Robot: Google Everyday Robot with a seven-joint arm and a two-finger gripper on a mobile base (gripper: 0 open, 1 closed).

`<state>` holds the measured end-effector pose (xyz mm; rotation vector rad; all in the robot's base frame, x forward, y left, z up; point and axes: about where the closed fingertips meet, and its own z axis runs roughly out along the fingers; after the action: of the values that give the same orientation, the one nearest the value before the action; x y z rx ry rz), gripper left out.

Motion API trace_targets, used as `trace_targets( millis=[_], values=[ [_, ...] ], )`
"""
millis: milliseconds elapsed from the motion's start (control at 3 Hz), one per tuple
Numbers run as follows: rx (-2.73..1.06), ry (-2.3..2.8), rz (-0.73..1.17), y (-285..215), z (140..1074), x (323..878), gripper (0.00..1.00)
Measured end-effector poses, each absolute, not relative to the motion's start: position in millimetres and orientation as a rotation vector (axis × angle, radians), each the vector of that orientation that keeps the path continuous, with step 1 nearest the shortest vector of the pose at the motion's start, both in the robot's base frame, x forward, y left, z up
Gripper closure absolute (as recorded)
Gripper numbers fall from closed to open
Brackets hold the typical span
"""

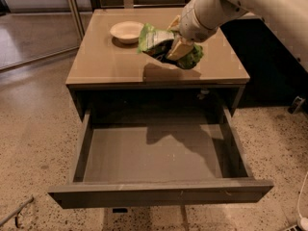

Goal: Pick green rice chip bag from top drawer and place on counter

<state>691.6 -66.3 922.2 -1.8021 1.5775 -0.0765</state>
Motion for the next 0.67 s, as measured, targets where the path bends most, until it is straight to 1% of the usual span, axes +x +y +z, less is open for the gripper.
trace_targets(
  millis=[667],
  values=[
    [-1.711, 1.559, -0.022, -67, 892, 756, 1.0]
  ],
)
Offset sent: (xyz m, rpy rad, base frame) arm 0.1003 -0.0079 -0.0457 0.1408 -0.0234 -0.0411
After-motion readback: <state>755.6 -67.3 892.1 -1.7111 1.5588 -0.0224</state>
